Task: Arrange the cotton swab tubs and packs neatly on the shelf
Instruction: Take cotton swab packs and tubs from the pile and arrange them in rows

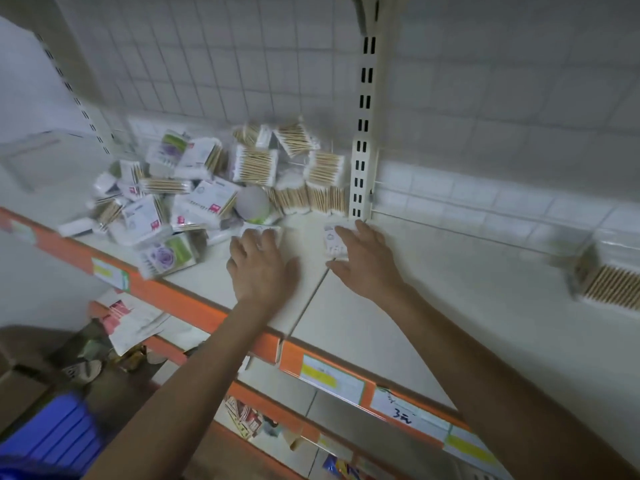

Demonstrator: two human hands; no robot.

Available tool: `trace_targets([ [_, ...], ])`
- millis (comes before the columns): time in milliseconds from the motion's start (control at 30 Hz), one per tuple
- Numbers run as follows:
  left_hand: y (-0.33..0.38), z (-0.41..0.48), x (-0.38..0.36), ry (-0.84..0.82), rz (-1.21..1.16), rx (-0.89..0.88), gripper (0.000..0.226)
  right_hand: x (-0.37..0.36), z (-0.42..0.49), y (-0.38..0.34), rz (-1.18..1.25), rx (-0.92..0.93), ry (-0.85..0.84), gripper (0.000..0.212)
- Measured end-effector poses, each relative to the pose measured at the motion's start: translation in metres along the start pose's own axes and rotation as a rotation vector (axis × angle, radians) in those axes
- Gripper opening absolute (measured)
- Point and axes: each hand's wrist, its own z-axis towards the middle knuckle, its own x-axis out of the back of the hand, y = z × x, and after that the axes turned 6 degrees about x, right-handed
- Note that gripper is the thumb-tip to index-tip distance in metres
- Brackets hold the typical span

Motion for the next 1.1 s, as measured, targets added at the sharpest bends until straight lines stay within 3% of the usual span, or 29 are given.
trace_targets([
  [333, -0.002, 0.007, 0.004, -0.061, -0.089, 0.022, 0.044, -0.01, 0.004, 0.0, 0.054, -0.046, 0.018, 0.046],
  [633, 0.051, -0.016, 0.003, -0.05, -0.223, -0.305, 0.045, 0.033, -0.038, 0.034, 0.25, -0.147, 0.211, 0.042],
  [1100, 0.18, -0.091, -0.007, -0.19, -0.374, -0.587, 0.05, 0.101, -0.148, 0.117, 0.229, -0.308, 0.394, 0.037],
])
